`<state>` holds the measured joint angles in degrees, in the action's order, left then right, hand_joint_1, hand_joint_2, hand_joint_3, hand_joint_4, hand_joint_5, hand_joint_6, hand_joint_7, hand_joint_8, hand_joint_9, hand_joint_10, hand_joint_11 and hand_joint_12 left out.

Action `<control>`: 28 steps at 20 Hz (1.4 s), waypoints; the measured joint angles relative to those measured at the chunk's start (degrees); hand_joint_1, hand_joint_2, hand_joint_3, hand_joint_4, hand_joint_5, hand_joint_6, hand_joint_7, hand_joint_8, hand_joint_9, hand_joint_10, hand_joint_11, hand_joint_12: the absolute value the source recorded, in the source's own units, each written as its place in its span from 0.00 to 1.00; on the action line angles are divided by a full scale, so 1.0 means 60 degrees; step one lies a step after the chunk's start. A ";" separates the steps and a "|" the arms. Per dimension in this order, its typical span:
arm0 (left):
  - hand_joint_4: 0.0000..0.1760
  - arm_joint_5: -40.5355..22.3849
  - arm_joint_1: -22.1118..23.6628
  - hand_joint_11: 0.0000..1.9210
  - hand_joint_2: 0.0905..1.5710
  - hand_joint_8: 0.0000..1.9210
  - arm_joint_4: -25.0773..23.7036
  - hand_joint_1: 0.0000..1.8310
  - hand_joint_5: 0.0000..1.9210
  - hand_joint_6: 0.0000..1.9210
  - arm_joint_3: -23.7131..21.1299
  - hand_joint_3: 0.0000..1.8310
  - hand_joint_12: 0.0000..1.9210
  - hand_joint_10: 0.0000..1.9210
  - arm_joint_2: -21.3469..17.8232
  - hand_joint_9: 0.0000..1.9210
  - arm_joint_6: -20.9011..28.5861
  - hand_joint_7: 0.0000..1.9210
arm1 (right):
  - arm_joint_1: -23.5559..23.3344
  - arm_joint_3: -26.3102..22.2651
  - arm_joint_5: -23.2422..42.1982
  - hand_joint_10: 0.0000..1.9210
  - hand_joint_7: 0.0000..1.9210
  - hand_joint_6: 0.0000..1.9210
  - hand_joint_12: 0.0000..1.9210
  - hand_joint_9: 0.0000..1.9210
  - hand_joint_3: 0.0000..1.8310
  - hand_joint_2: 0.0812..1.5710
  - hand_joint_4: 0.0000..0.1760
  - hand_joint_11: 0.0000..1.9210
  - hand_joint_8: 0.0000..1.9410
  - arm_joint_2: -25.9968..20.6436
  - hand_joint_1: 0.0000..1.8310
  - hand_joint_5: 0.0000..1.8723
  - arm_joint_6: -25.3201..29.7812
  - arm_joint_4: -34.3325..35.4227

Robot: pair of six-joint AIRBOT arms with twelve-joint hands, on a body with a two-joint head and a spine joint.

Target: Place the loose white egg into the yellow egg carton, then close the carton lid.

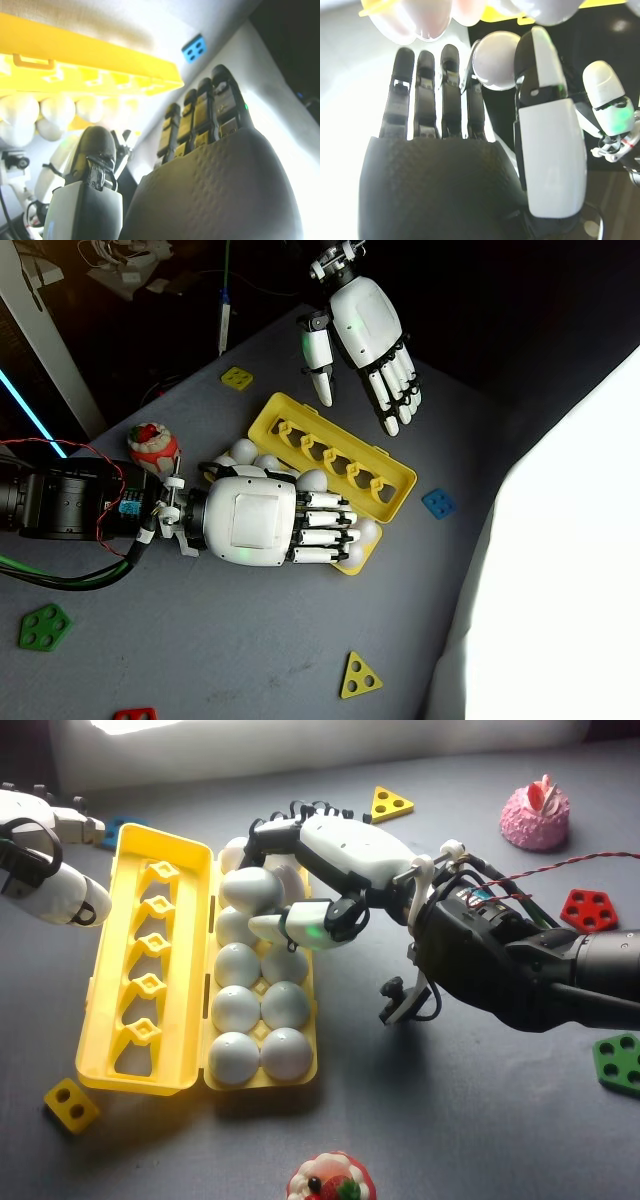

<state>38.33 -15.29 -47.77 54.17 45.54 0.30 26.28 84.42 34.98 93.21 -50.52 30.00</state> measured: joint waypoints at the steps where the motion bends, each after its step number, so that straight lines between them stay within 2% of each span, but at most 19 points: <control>1: 0.39 -0.0007 0.0000 0.00 0.86 0.00 0.0004 0.17 0.01 0.00 0.0000 0.00 0.05 0.00 0.0000 0.00 0.0000 0.00 | 0.0022 0.0004 -0.0007 0.19 0.24 0.49 0.58 0.09 0.00 0.73 0.00 0.00 0.00 0.0004 0.49 0.35 0.0000 -0.0007; 2: 0.41 -0.0007 0.0000 0.00 0.86 0.00 0.0004 0.16 0.00 0.00 0.0000 0.00 0.05 0.00 0.0000 0.00 -0.0004 0.00 | 0.0058 0.0004 -0.0011 0.21 0.24 0.32 0.58 0.08 0.00 0.70 0.00 0.00 0.00 0.0007 0.45 0.36 0.0007 -0.0004; 3: 0.41 -0.0007 0.0000 0.00 0.86 0.00 0.0004 0.16 0.00 0.00 0.0000 0.00 0.05 0.00 0.0000 0.00 0.0000 0.00 | 0.0058 0.0004 -0.0007 0.21 0.24 0.32 0.58 0.08 0.00 0.70 0.00 0.00 0.00 0.0007 0.45 0.36 0.0011 -0.0011; 4: 0.42 -0.0007 0.0000 0.00 0.86 0.00 0.0004 0.17 0.00 0.00 0.0000 0.00 0.06 0.00 0.0000 0.00 0.0000 0.00 | 0.0058 0.0004 0.0000 0.20 0.23 0.30 0.57 0.07 0.00 0.69 0.00 0.00 0.00 0.0007 0.42 0.31 0.0018 -0.0007; 5: 0.43 -0.0007 0.0000 0.00 0.85 0.00 0.0004 0.18 0.01 0.00 0.0000 0.00 0.12 0.00 0.0000 0.00 -0.0004 0.00 | 0.0058 0.0004 0.0004 0.22 0.22 0.32 0.54 0.06 0.00 0.69 0.00 0.00 0.00 0.0007 0.40 0.24 0.0015 -0.0015; 6: 0.42 -0.0011 0.0000 0.00 0.85 0.00 0.0004 0.20 0.02 0.00 0.0000 0.00 0.10 0.00 0.0000 0.00 0.0000 0.00 | 0.0058 0.0004 0.0025 0.22 0.22 0.31 0.54 0.07 0.00 0.69 0.00 0.00 0.00 0.0007 0.39 0.22 0.0018 -0.0011; 12: 0.42 -0.0007 0.0000 0.00 0.85 0.00 0.0007 0.17 0.00 0.00 -0.0004 0.00 0.10 0.00 0.0000 0.00 0.0000 0.00 | 0.0058 0.0018 0.0055 0.22 0.20 0.30 0.52 0.05 0.00 0.69 0.00 0.00 0.00 0.0015 0.35 0.17 0.0022 -0.0007; 13: 0.43 -0.0007 0.0000 0.00 0.85 0.00 0.0007 0.18 0.00 0.00 -0.0004 0.00 0.05 0.00 0.0000 0.00 -0.0004 0.00 | 0.0058 0.0025 0.0051 0.23 0.19 0.28 0.53 0.05 0.00 0.69 0.00 0.00 0.00 0.0015 0.34 0.16 0.0022 -0.0007; 14: 0.45 -0.0007 0.0000 0.00 0.85 0.00 0.0007 0.16 0.01 0.00 -0.0004 0.00 0.09 0.00 0.0000 0.00 -0.0004 0.00 | 0.0058 0.0025 0.0055 0.23 0.19 0.28 0.54 0.05 0.00 0.68 0.00 0.00 0.00 0.0015 0.34 0.15 0.0022 -0.0007; 15: 0.44 -0.0007 0.0000 0.00 0.86 0.00 0.0007 0.14 0.00 0.00 -0.0004 0.00 0.09 0.00 0.0000 0.00 -0.0004 0.00 | 0.0058 0.0025 0.0055 0.22 0.16 0.24 0.44 0.03 0.00 0.68 0.00 0.00 0.00 0.0015 0.35 0.12 0.0022 -0.0007; 16: 0.41 -0.0007 0.0000 0.00 0.86 0.00 0.0025 0.15 0.00 0.00 -0.0004 0.00 0.09 0.00 0.0000 0.00 -0.0004 0.00 | 0.0058 0.0025 0.0051 0.22 0.15 0.23 0.44 0.03 0.00 0.67 0.00 0.00 0.00 0.0015 0.35 0.11 0.0033 -0.0018; 18: 0.42 -0.0011 0.0000 0.00 0.86 0.00 0.0062 0.17 0.00 0.00 -0.0004 0.00 0.06 0.00 0.0000 0.00 -0.0004 0.00 | 0.0058 0.0022 0.0007 0.20 0.12 0.13 0.46 0.04 0.00 0.65 0.00 0.00 0.00 -0.0062 0.31 0.07 0.0481 -0.0470; 21: 0.38 0.0004 0.0029 0.00 0.85 0.00 0.0401 0.19 0.01 0.00 0.0018 0.00 0.08 0.00 0.0000 0.00 -0.0015 0.00 | -0.0033 -0.0211 -0.0160 0.18 0.08 0.06 0.39 0.02 0.00 0.66 0.00 0.00 0.00 -0.0565 0.28 0.05 0.0521 -0.1024; 22: 0.41 0.0000 0.0051 0.00 0.86 0.00 0.0597 0.17 0.00 0.00 0.0058 0.00 0.08 0.00 0.0000 0.00 -0.0011 0.00 | -0.0055 -0.0310 -0.0200 0.18 0.09 0.06 0.39 0.02 0.00 0.65 0.00 0.00 0.00 -0.0787 0.30 0.06 0.0528 -0.1045; 24: 0.41 -0.0022 0.0051 0.00 0.86 0.00 0.1100 0.16 0.00 0.00 0.0182 0.00 0.09 0.00 0.0000 0.00 -0.0007 0.00 | -0.0051 -0.0499 -0.0229 0.18 0.08 0.04 0.42 0.02 0.00 0.65 0.00 0.00 0.00 -0.1239 0.29 0.06 0.0525 -0.1024; 25: 0.45 0.0044 0.0051 0.00 0.86 0.00 0.1559 0.14 0.00 0.00 0.0291 0.00 0.08 0.00 0.0000 0.00 -0.0007 0.00 | -0.0051 -0.0685 -0.0324 0.17 0.08 0.04 0.42 0.02 0.00 0.65 0.00 0.00 0.00 -0.1614 0.29 0.06 0.0525 -0.1107; 28: 0.40 0.0113 0.0051 0.00 0.85 0.00 0.1829 0.18 0.01 0.00 0.0412 0.00 0.10 0.00 0.0000 0.00 0.0342 0.00 | -0.0040 -0.1388 -0.0532 0.17 0.07 0.04 0.42 0.01 0.00 0.65 0.00 0.00 0.00 -0.2441 0.29 0.06 0.0470 -0.1235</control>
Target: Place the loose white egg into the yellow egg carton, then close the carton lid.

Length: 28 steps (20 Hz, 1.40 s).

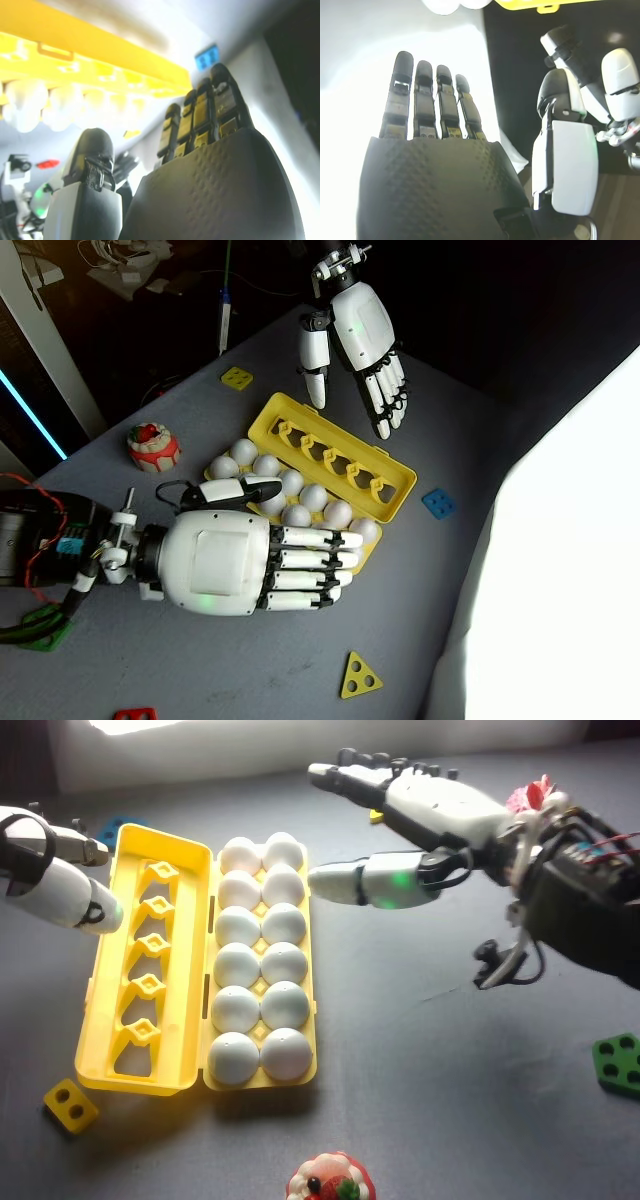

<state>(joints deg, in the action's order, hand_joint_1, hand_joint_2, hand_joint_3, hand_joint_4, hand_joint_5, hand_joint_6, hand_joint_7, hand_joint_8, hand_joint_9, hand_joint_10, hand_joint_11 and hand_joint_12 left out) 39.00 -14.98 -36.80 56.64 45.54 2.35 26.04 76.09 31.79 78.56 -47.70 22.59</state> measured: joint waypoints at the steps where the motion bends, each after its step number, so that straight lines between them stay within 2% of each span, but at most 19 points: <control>1: 0.41 -0.0011 0.0000 0.00 0.85 0.00 -0.0025 0.19 0.01 0.00 0.0084 0.00 0.09 0.00 0.0000 0.00 0.0302 0.00 | 0.0040 -0.0372 -0.0171 0.17 0.08 0.04 0.42 0.02 0.00 0.65 0.00 0.00 0.00 -0.0368 0.29 0.07 -0.0106 -0.0178; 3: 0.41 -0.0004 0.0000 0.00 0.86 0.00 -0.0040 0.17 0.00 0.00 0.0186 0.00 0.05 0.00 0.0000 0.00 0.0667 0.00 | 0.0109 -0.0747 -0.0568 0.18 0.09 0.04 0.47 0.03 0.00 0.65 0.00 0.00 0.00 -0.0809 0.29 0.09 -0.0208 -0.0244; 6: 0.38 0.0189 0.0000 0.00 0.86 0.00 -0.0055 0.17 0.02 0.00 0.0419 0.00 0.09 0.00 0.0000 0.00 0.1381 0.00 | 0.0350 -0.1614 -0.1009 0.18 0.11 0.04 0.46 0.04 0.00 0.65 0.00 0.00 0.00 -0.2069 0.30 0.11 -0.0430 -0.0270; 7: 0.41 0.0277 0.0000 0.00 0.86 0.00 -0.0040 0.15 0.01 0.00 0.0477 0.00 0.08 0.00 0.0000 0.00 0.1588 0.00 | 0.0423 -0.1821 -0.1075 0.18 0.11 0.04 0.46 0.04 0.00 0.65 0.00 0.00 0.01 -0.2437 0.29 0.11 -0.0470 -0.0259; 8: 0.39 0.0390 0.0000 0.00 0.86 0.00 0.0066 0.16 0.01 0.00 0.0576 0.00 0.08 0.00 0.0011 0.00 0.1647 0.00 | 0.0503 -0.2011 -0.1162 0.18 0.12 0.04 0.46 0.05 0.00 0.65 0.00 0.00 0.01 -0.2794 0.29 0.12 -0.0525 -0.0273; 10: 0.41 0.0510 0.0000 0.00 0.86 0.00 0.0692 0.17 0.00 0.00 0.0809 0.00 0.07 0.00 0.0135 0.00 0.1661 0.00 | 0.0521 -0.2331 -0.1330 0.21 0.14 0.05 0.50 0.05 0.00 0.67 0.00 0.00 0.01 -0.3366 0.28 0.15 -0.0554 -0.0313; 12: 0.37 0.0568 -0.0004 0.00 0.86 0.00 0.1166 0.16 0.01 0.00 0.0834 0.00 0.09 0.00 0.0182 0.00 0.1796 0.01 | 0.0521 -0.2488 -0.1355 0.27 0.17 0.06 0.57 0.05 0.00 0.68 0.00 0.00 0.01 -0.3679 0.26 0.17 -0.0557 -0.0612; 13: 0.41 0.0568 -0.0033 0.00 0.86 0.00 0.1348 0.15 0.01 0.00 0.0834 0.00 0.10 0.00 0.0182 0.00 0.1953 0.00 | 0.0521 -0.2561 -0.1413 0.28 0.18 0.06 0.58 0.05 0.00 0.69 0.00 0.00 0.01 -0.3807 0.23 0.18 -0.0557 -0.0637; 14: 0.38 0.0561 -0.0066 0.00 0.86 0.00 0.1504 0.15 0.01 0.00 0.0834 0.00 0.09 0.00 0.0182 0.00 0.2167 0.01 | 0.0525 -0.2707 -0.1490 0.28 0.18 0.06 0.57 0.05 0.01 0.71 0.00 0.00 0.01 -0.4022 0.20 0.17 -0.0557 -0.0645; 15: 0.43 0.0477 -0.0175 0.00 0.86 0.00 0.1661 0.13 0.00 0.00 0.0838 0.00 0.09 0.00 0.0182 0.00 0.2422 0.00 | 0.0554 -0.2860 -0.1545 0.27 0.16 0.05 0.54 0.04 0.01 0.72 0.00 0.00 0.00 -0.4269 0.17 0.15 -0.0557 -0.0703; 17: 0.36 0.0240 -0.0386 0.00 0.85 0.01 0.2120 0.17 0.04 0.01 0.0874 0.00 0.23 0.01 0.0182 0.02 0.2816 0.04 | 0.0572 -0.3100 -0.1603 0.27 0.16 0.05 0.53 0.04 0.01 0.73 0.00 0.00 0.00 -0.4685 0.17 0.15 -0.0557 -0.0984; 19: 0.29 0.0062 -0.0514 0.00 0.85 0.01 0.2346 0.19 0.09 0.02 0.0874 0.00 0.38 0.02 0.0182 0.07 0.3122 0.10 | 0.0572 -0.3286 -0.1577 0.30 0.18 0.06 0.61 0.05 0.00 0.73 0.00 0.00 0.01 -0.5009 0.18 0.17 -0.0557 -0.1355; 22: 0.04 -0.0211 -0.0747 0.00 0.84 0.03 0.2484 0.24 0.22 0.03 0.0874 0.00 0.67 0.06 0.0182 0.23 0.3592 0.25 | 0.0572 -0.3461 -0.1683 0.37 0.19 0.08 0.68 0.04 0.00 0.73 0.00 0.00 0.00 -0.5362 0.18 0.17 -0.0557 -0.1596; 23: 0.01 -0.0237 -0.0805 0.00 0.84 0.03 0.2492 0.25 0.25 0.03 0.0874 0.00 0.72 0.08 0.0182 0.25 0.3723 0.28 | 0.0572 -0.3461 -0.1730 0.37 0.19 0.09 0.69 0.04 0.00 0.73 0.00 0.00 0.00 -0.5450 0.19 0.17 -0.0583 -0.1599; 24: 0.01 -0.0317 -0.0878 0.00 0.84 0.03 0.2426 0.24 0.27 0.02 0.0900 0.00 0.75 0.17 0.0178 0.23 0.3880 0.30 | 0.0572 -0.3461 -0.1738 0.38 0.19 0.09 0.70 0.03 0.00 0.73 0.00 0.00 0.00 -0.5530 0.18 0.16 -0.0725 -0.1555; 25: 0.00 -0.0401 -0.0940 0.00 0.85 0.05 0.2412 0.24 0.28 0.03 0.0907 0.00 0.81 0.38 0.0178 0.16 0.3912 0.32 | 0.0572 -0.3457 -0.1741 0.38 0.19 0.10 0.70 0.03 0.00 0.74 0.00 0.00 0.00 -0.5559 0.18 0.16 -0.0841 -0.1555; 26: 0.00 -0.0448 -0.0994 0.00 0.85 0.08 0.2437 0.24 0.29 0.03 0.0914 0.00 0.84 0.52 0.0178 0.12 0.3916 0.32 | 0.0572 -0.3457 -0.1774 0.38 0.19 0.10 0.70 0.04 0.00 0.73 0.00 0.00 0.00 -0.5555 0.19 0.16 -0.0845 -0.1552; 27: 0.00 -0.0477 -0.1049 0.01 0.85 0.30 0.2466 0.24 0.30 0.07 0.0914 0.00 0.88 0.61 0.0178 0.11 0.3952 0.25 | 0.0572 -0.3461 -0.1796 0.39 0.20 0.11 0.72 0.04 0.00 0.72 0.00 0.00 0.01 -0.5537 0.20 0.17 -0.0845 -0.1555; 28: 0.00 -0.0525 -0.1122 0.00 0.85 0.45 0.2506 0.23 0.29 0.10 0.0914 0.00 0.90 0.65 0.0178 0.10 0.4044 0.19 | 0.0572 -0.3461 -0.1814 0.39 0.20 0.11 0.72 0.04 0.00 0.72 0.00 0.00 0.01 -0.5497 0.20 0.17 -0.0852 -0.1555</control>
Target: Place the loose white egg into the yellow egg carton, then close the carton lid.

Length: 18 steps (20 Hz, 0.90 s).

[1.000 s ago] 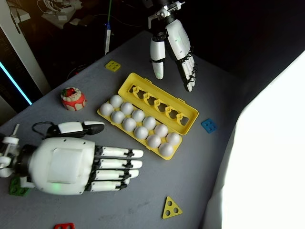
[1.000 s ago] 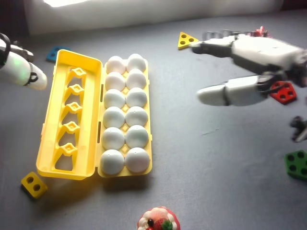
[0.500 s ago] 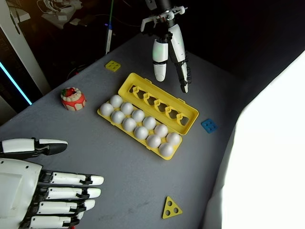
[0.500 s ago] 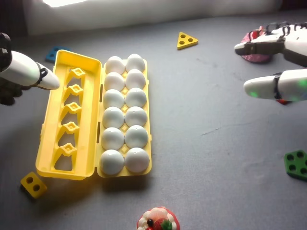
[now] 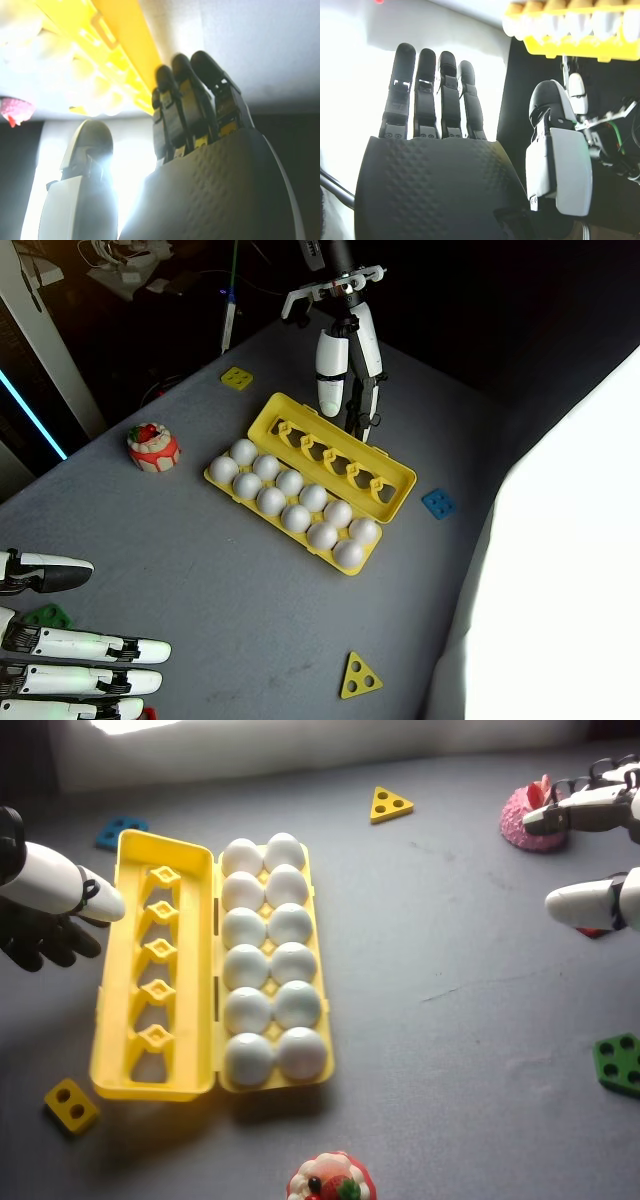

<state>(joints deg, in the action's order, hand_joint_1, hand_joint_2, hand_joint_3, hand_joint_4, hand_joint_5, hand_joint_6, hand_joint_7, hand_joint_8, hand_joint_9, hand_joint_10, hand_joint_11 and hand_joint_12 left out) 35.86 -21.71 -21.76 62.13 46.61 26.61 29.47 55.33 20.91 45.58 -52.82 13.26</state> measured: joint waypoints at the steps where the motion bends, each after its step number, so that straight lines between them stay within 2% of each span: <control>1: 0.00 -0.0025 -0.0091 0.03 0.85 0.54 0.0076 0.23 0.27 0.18 0.0000 0.00 0.92 0.68 0.0000 0.11 0.0091 0.16 | 0.0000 0.0000 0.0000 0.38 0.20 0.12 0.71 0.04 0.00 0.72 0.00 0.00 0.00 0.0058 0.20 0.17 -0.0011 -0.0004; 3: 0.00 -0.0131 -0.0226 0.02 0.86 0.63 0.0164 0.19 0.19 0.37 0.0000 0.00 0.95 0.74 0.0004 0.09 0.0146 0.14 | 0.0000 -0.0040 -0.0011 0.39 0.20 0.14 0.71 0.03 0.00 0.72 0.00 0.00 0.00 0.0124 0.21 0.16 -0.0117 -0.0018; 4: 0.00 -0.0175 -0.0291 0.02 0.87 0.63 0.0248 0.19 0.18 0.41 0.0000 0.00 0.95 0.74 0.0018 0.10 0.0175 0.15 | 0.0000 -0.0040 -0.0026 0.40 0.20 0.14 0.71 0.03 0.00 0.72 0.00 0.00 0.00 0.0164 0.21 0.16 -0.0186 -0.0040; 6: 0.00 -0.0186 -0.0339 0.01 0.86 0.65 0.0284 0.22 0.19 0.43 0.0000 0.00 0.98 0.77 0.0073 0.09 0.0222 0.14 | 0.0000 -0.0040 -0.0029 0.41 0.20 0.15 0.73 0.03 0.00 0.72 0.00 0.00 0.00 0.0186 0.20 0.16 -0.0182 -0.0033; 9: 0.00 -0.0273 -0.0317 0.03 0.85 0.64 0.0208 0.25 0.19 0.44 0.0058 0.00 0.97 0.76 0.0073 0.10 0.0229 0.14 | 0.0000 -0.0040 -0.0029 0.40 0.20 0.16 0.74 0.04 0.00 0.72 0.00 0.00 0.00 0.0193 0.20 0.16 -0.0186 -0.0029; 12: 0.00 -0.0266 -0.0317 0.04 0.85 0.63 0.0200 0.26 0.18 0.43 0.0142 0.00 0.96 0.75 0.0135 0.10 0.0397 0.14 | -0.0004 -0.0040 -0.0018 0.40 0.20 0.17 0.71 0.04 0.00 0.71 0.00 0.00 0.00 0.0204 0.20 0.15 -0.0186 -0.0029; 17: 0.00 -0.0160 -0.0382 0.01 0.85 0.63 0.0200 0.25 0.18 0.44 0.0233 0.00 0.97 0.75 0.0193 0.09 0.0404 0.14 | -0.0011 -0.0040 0.0036 0.40 0.20 0.18 0.72 0.04 0.00 0.72 0.00 0.00 0.00 0.0226 0.21 0.14 -0.0186 0.0000; 18: 0.00 -0.0149 -0.0433 0.01 0.85 0.63 0.0182 0.25 0.17 0.44 0.0240 0.00 0.97 0.75 0.0193 0.09 0.0404 0.14 | -0.0011 -0.0040 0.0040 0.39 0.20 0.18 0.69 0.04 0.00 0.72 0.00 0.00 0.00 0.0229 0.21 0.14 -0.0186 -0.0007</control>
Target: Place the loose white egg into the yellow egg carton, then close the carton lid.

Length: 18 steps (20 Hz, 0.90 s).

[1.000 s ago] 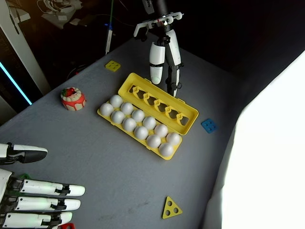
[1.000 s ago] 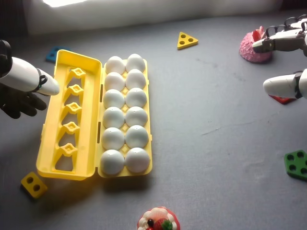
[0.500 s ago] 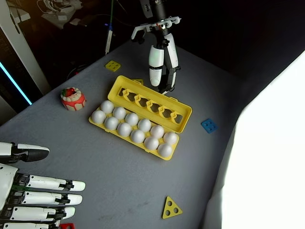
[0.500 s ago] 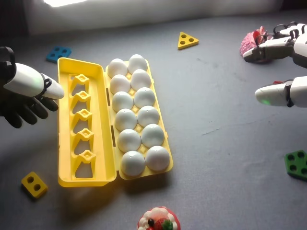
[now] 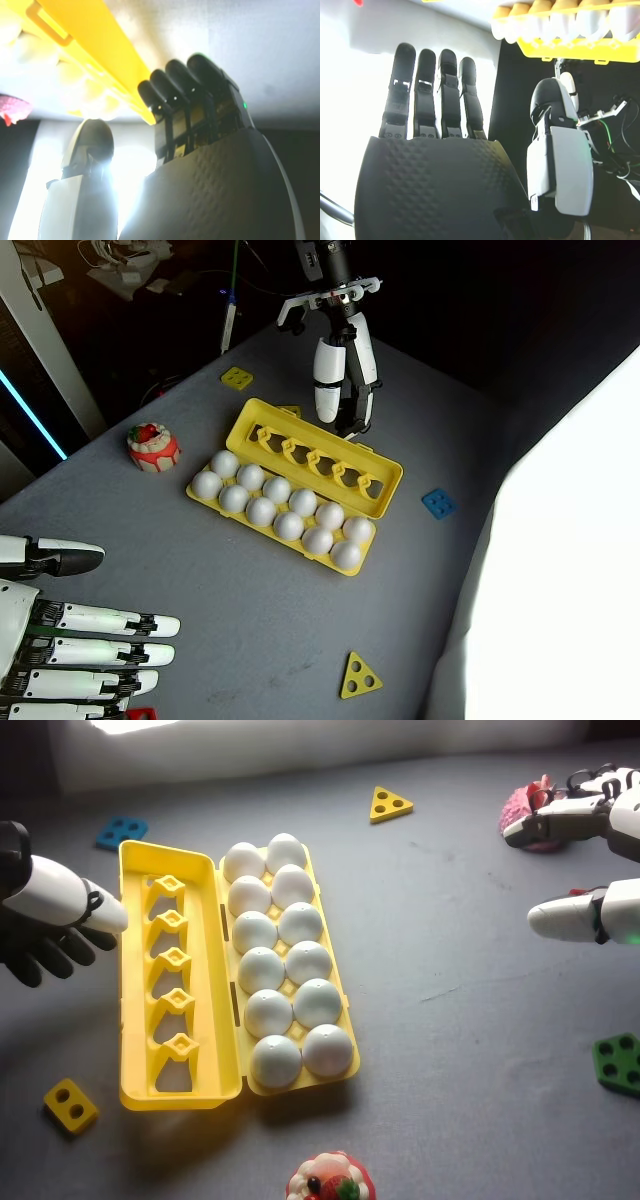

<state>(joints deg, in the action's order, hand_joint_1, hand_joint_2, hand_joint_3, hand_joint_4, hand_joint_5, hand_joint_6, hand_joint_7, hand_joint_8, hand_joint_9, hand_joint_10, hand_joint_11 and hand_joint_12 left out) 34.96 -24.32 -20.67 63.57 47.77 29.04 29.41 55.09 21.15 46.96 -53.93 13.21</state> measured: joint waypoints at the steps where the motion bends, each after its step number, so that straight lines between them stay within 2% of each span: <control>1: 0.00 0.0040 -0.0047 0.02 0.84 0.63 0.0011 0.26 0.17 0.44 0.0036 0.00 0.97 0.75 0.0022 0.09 0.0004 0.14 | 0.0000 0.0000 0.0004 0.39 0.20 0.18 0.66 0.03 0.00 0.72 0.00 0.00 0.00 0.0015 0.21 0.13 0.0000 0.0007; 6: 0.00 0.0026 -0.0317 0.02 0.85 0.63 -0.0036 0.26 0.18 0.44 0.0058 0.00 0.96 0.74 0.0240 0.10 0.0492 0.15 | 0.0000 -0.0025 0.0087 0.40 0.20 0.19 0.68 0.03 0.00 0.71 0.00 0.00 0.00 0.0036 0.21 0.13 0.0000 0.0004; 7: 0.00 0.0026 -0.0364 0.00 0.85 0.59 -0.0036 0.24 0.17 0.43 0.0058 0.00 0.94 0.71 0.0259 0.09 0.0681 0.15 | 0.0000 -0.0029 0.0095 0.39 0.20 0.19 0.66 0.03 0.00 0.71 0.00 0.00 0.00 0.0036 0.21 0.14 0.0000 0.0004; 13: 0.00 -0.0047 -0.0528 0.01 0.85 0.57 -0.0051 0.23 0.17 0.42 0.0058 0.00 0.94 0.69 0.0353 0.09 0.0998 0.15 | 0.0000 -0.0029 0.0131 0.39 0.20 0.19 0.68 0.04 0.00 0.72 0.00 0.00 0.00 0.0036 0.21 0.13 -0.0004 0.0004; 16: 0.00 -0.0117 -0.0641 0.01 0.85 0.58 -0.0018 0.26 0.16 0.41 0.0058 0.00 0.93 0.70 0.0357 0.08 0.1107 0.13 | 0.0000 -0.0029 0.0135 0.39 0.20 0.20 0.69 0.04 0.00 0.72 0.00 0.00 0.00 0.0036 0.21 0.13 -0.0004 0.0004; 18: 0.00 -0.0160 -0.0659 0.02 0.85 0.54 0.0025 0.25 0.16 0.41 0.0091 0.00 0.90 0.67 0.0357 0.10 0.1089 0.15 | 0.0000 -0.0029 0.0138 0.38 0.20 0.20 0.68 0.04 0.00 0.72 0.00 0.00 0.00 0.0036 0.21 0.12 -0.0004 0.0004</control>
<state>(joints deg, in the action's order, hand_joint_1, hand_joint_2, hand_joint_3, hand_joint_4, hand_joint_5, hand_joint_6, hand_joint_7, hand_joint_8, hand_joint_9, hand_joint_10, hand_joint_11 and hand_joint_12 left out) 34.00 -28.27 -20.51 64.12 49.91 35.57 29.41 54.92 21.98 47.18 -53.95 13.23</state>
